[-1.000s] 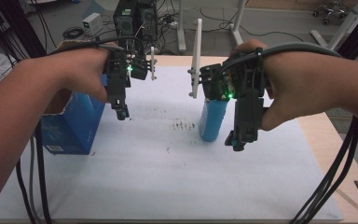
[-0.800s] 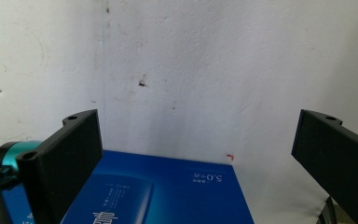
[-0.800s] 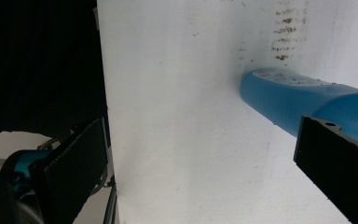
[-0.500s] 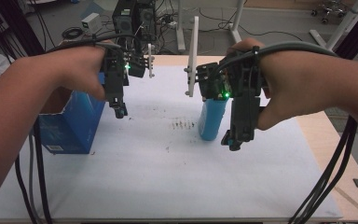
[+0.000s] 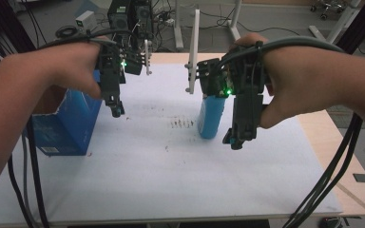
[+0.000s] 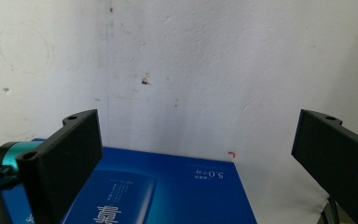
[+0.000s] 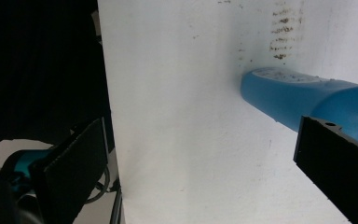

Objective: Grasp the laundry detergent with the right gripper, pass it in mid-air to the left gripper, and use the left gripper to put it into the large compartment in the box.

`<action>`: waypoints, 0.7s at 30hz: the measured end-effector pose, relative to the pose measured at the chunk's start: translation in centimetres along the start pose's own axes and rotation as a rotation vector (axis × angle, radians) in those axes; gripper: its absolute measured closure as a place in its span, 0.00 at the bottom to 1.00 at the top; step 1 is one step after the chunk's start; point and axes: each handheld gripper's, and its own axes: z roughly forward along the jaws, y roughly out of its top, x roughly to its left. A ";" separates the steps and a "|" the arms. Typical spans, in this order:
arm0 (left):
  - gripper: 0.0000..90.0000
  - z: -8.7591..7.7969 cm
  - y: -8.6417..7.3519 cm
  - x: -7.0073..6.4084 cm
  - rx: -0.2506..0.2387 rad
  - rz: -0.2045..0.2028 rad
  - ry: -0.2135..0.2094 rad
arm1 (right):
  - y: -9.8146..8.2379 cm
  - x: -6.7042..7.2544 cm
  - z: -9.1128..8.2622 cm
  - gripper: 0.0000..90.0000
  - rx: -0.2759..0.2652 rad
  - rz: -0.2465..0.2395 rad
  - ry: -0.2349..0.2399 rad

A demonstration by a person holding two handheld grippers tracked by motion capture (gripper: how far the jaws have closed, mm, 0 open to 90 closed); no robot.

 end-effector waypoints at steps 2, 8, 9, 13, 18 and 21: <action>0.02 -0.1 -0.1 -0.1 -0.010 -0.003 0.000 | -0.1 0.1 0.1 0.03 -0.003 0.008 -0.005; 0.02 -0.1 -0.2 -0.3 0.007 -0.004 0.005 | -0.1 0.3 0.5 0.03 -0.019 0.021 -0.009; 0.02 -0.1 -0.2 -0.3 0.007 -0.004 0.005 | -0.1 0.3 0.5 0.03 -0.019 0.021 -0.009; 0.02 -0.4 -0.4 -0.4 0.004 -0.006 0.007 | -0.1 0.4 0.5 0.03 -0.023 0.036 -0.011; 0.02 -0.3 -0.3 -0.4 0.006 -0.006 0.005 | -1.0 0.5 0.1 0.03 -0.042 0.065 -0.022; 0.02 -0.3 -0.2 -0.4 0.003 -0.005 0.005 | -2.1 0.4 -0.2 0.03 -0.053 0.095 -0.034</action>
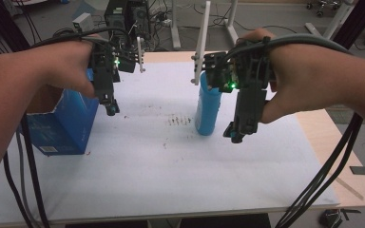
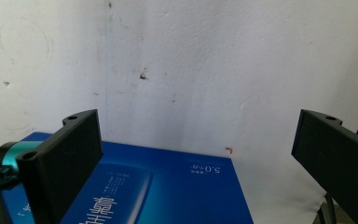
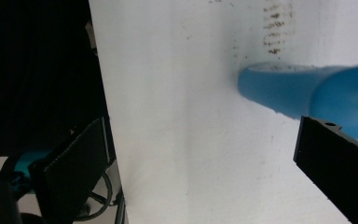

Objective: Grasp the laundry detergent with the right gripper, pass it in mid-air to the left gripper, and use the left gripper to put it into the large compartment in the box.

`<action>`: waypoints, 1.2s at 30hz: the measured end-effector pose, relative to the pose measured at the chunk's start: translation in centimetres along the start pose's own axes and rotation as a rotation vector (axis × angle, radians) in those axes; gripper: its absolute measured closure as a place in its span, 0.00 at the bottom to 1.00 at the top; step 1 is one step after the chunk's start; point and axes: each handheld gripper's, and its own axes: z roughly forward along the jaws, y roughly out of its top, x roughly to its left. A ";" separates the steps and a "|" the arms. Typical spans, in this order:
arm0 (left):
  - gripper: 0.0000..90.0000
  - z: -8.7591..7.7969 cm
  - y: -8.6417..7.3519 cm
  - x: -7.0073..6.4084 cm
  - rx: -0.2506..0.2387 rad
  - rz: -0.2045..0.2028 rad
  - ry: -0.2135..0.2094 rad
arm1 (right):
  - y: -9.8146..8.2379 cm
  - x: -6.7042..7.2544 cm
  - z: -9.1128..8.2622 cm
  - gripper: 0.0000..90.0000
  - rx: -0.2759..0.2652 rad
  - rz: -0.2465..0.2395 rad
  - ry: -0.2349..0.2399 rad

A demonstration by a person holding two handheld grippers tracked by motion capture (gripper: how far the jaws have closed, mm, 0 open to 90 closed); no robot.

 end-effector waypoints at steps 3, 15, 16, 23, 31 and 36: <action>0.02 0.0 0.2 0.0 0.001 0.000 0.001 | -1.1 -0.3 0.0 0.03 -0.012 0.036 -0.005; 0.02 -0.4 -0.1 0.3 0.002 -0.003 0.009 | -2.6 -2.2 -0.5 0.03 -0.224 0.111 -0.002; 0.02 -0.5 -0.2 0.4 0.002 -0.006 0.005 | -2.5 -2.4 -0.7 0.03 -0.252 0.122 -0.005; 0.02 -0.5 -0.3 0.3 -0.003 -0.004 0.009 | -2.8 -3.7 -1.8 0.03 -0.394 0.234 -0.091; 0.02 -0.4 -0.2 0.3 -0.004 0.011 0.013 | -6.1 -5.2 -1.9 0.03 -0.582 0.472 -0.196; 0.02 -0.3 -0.2 0.3 0.002 0.016 0.018 | -8.4 -4.8 -1.2 0.03 -0.668 0.586 -0.237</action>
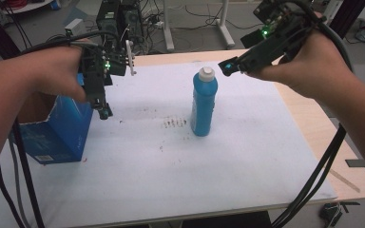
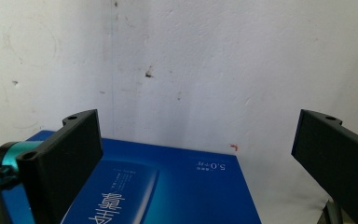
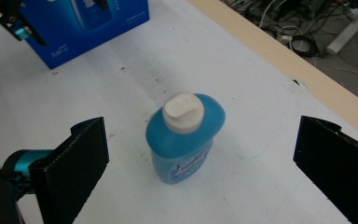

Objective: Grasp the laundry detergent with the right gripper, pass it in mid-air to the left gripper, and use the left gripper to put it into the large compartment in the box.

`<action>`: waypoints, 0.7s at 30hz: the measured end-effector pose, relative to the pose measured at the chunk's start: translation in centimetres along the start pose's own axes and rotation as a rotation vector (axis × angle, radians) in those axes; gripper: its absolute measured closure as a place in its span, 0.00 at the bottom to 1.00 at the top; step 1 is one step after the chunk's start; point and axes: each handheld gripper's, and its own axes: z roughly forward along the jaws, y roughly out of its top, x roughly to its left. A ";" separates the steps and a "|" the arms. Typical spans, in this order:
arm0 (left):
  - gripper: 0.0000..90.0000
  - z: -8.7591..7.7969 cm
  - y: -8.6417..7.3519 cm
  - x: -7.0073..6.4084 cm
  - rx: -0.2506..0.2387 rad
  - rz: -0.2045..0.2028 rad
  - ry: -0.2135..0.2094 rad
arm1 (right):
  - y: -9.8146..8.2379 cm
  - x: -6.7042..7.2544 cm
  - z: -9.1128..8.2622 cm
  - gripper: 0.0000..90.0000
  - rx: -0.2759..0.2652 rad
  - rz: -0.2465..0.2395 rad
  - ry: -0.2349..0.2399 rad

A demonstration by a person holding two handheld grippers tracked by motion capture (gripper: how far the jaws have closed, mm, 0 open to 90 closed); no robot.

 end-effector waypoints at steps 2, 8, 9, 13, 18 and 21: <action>0.02 0.0 0.0 0.0 -0.004 -0.005 -0.003 | -0.8 0.0 -0.3 0.03 -0.020 0.017 -0.005; 0.02 0.0 -0.2 0.1 0.005 -0.004 -0.003 | -3.3 0.9 -0.6 0.03 -0.070 0.034 -0.013; 0.02 0.0 -0.2 0.1 0.005 -0.004 -0.003 | -3.3 0.9 -0.6 0.03 -0.070 0.034 -0.013; 0.02 0.2 -0.2 -0.1 0.012 0.001 -0.001 | -4.7 1.7 -0.4 0.03 -0.082 0.040 -0.024; 0.02 0.1 -0.1 -0.4 0.007 0.007 0.003 | -6.6 2.6 -0.1 0.03 -0.107 0.055 -0.021; 0.02 0.1 -0.2 -0.4 0.007 0.006 0.006 | -7.2 3.1 0.3 0.03 -0.109 0.065 -0.023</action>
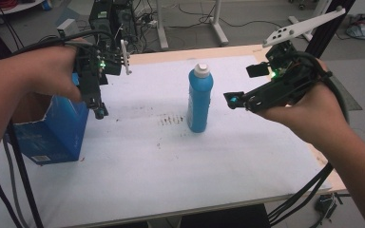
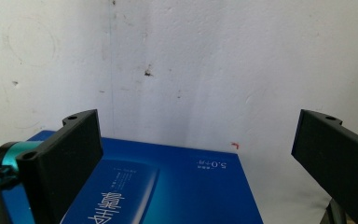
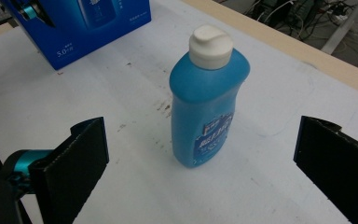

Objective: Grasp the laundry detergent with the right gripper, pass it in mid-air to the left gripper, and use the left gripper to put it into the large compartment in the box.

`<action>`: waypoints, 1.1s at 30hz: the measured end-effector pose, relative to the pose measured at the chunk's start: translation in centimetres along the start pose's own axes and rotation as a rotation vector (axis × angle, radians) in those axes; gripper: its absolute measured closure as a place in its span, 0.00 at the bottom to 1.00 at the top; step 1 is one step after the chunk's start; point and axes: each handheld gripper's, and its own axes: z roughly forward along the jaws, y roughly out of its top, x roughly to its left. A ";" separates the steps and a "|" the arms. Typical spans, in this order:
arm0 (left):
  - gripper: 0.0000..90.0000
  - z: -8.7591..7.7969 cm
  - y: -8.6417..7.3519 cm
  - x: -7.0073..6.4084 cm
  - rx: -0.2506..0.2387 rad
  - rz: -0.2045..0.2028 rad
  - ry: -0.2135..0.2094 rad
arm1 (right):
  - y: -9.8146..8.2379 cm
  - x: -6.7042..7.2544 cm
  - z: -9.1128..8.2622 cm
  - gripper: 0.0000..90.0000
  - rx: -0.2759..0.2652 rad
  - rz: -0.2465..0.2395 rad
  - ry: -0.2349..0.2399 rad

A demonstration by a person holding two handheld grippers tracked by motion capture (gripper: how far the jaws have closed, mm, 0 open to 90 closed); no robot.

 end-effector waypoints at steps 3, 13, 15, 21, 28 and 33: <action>0.02 -0.1 0.1 0.0 0.001 0.008 0.007 | -0.6 0.3 0.4 0.03 -0.012 0.010 0.000; 0.02 0.0 0.4 0.0 -0.003 0.021 0.007 | -3.4 2.6 3.5 0.03 -0.037 0.034 -0.100; 0.02 0.0 0.4 0.0 -0.006 0.021 0.007 | -4.0 3.1 4.4 0.03 -0.045 0.043 -0.119; 0.02 0.0 0.4 -0.1 -0.002 0.026 0.005 | -5.0 4.1 6.3 0.03 -0.073 0.092 -0.169; 0.02 -0.3 0.0 -0.4 -0.014 0.021 0.009 | -5.7 4.0 8.1 0.03 -0.102 0.188 -0.193; 0.02 -0.8 -0.1 -0.9 -0.028 0.033 0.016 | -5.9 4.2 9.9 0.03 -0.100 0.214 -0.220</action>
